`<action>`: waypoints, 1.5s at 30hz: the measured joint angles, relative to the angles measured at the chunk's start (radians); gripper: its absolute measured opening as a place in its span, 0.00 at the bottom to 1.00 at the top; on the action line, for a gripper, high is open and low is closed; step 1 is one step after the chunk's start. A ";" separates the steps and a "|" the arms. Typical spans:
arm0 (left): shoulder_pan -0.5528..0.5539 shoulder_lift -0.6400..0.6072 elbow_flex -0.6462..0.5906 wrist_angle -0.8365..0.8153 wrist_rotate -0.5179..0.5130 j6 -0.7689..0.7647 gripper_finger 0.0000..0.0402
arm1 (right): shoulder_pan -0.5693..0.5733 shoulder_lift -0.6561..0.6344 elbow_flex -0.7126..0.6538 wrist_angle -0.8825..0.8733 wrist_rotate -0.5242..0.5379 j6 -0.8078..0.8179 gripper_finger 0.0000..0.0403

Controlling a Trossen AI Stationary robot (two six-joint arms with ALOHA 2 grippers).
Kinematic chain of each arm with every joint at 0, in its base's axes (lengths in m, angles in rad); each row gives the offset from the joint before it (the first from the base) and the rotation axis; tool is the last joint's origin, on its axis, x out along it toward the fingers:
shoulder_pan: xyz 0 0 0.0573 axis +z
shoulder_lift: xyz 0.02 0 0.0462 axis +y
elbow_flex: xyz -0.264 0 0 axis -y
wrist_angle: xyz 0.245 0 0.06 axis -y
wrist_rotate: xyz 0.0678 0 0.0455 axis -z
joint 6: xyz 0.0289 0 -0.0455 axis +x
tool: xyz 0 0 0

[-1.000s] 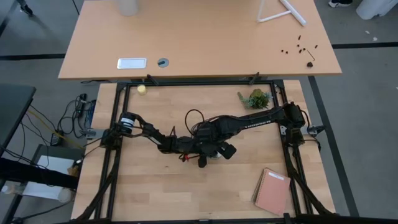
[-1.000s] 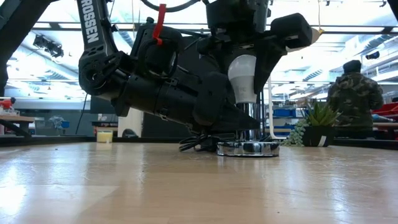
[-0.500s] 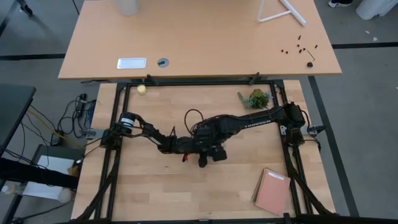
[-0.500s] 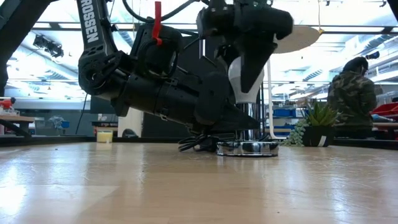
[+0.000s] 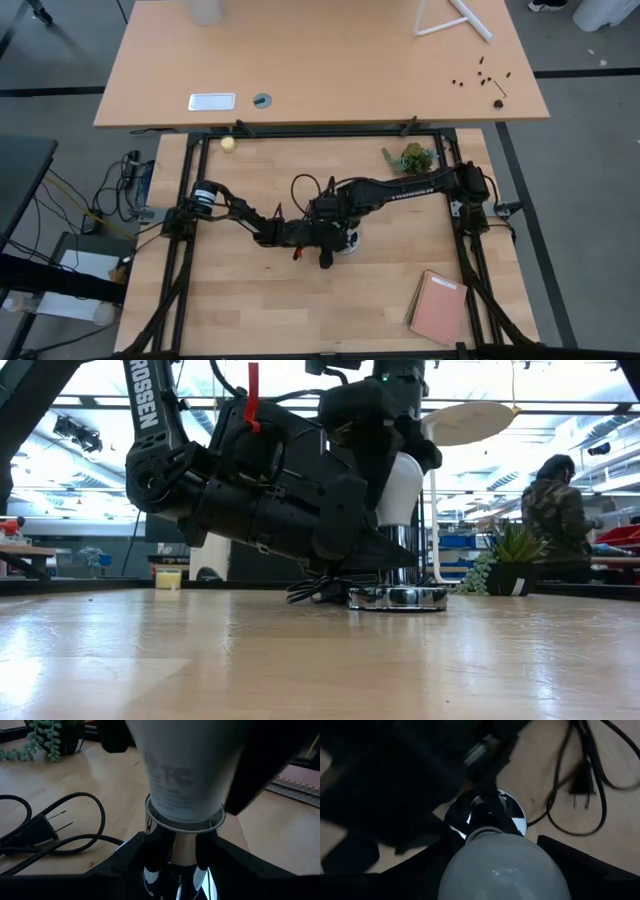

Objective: Screw lightbulb
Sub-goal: Insert the white lightbulb into the lamp

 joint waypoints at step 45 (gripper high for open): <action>0.000 0.000 0.002 -0.014 0.010 0.007 0.47 | 0.029 0.005 0.021 -0.023 -0.020 -1.247 0.67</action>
